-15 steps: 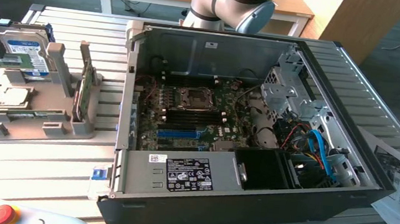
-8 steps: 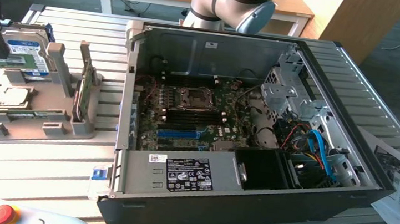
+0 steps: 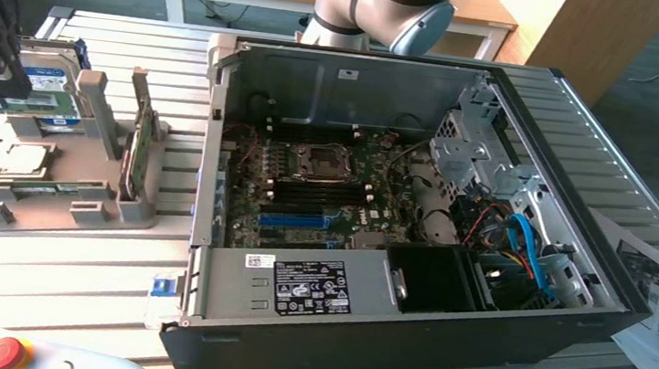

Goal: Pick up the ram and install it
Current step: 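Pick up the ram and move it above insertion slot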

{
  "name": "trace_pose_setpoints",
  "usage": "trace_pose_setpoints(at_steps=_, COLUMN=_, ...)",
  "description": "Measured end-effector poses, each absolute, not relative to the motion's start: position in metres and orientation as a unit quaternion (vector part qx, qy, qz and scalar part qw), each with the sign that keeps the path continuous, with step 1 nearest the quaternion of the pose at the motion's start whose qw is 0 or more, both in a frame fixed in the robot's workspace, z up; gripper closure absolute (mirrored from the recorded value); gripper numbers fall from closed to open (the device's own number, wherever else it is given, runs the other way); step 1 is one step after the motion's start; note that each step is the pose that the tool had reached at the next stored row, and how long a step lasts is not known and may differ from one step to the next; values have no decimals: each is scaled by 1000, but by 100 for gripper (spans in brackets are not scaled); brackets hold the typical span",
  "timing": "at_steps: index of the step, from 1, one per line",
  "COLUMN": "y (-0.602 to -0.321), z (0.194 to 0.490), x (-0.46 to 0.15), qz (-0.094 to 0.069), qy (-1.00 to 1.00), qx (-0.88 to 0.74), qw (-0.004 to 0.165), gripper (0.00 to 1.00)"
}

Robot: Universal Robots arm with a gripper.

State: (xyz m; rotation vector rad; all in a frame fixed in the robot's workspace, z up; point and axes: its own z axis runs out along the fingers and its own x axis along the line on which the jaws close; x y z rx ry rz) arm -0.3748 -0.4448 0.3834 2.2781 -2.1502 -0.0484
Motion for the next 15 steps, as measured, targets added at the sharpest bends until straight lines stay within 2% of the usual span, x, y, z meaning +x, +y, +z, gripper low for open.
trace_pose_setpoints(at_steps=15, y=-447, z=383, x=-342, qz=-15, qy=-686, qx=727, qw=4, gripper=89)
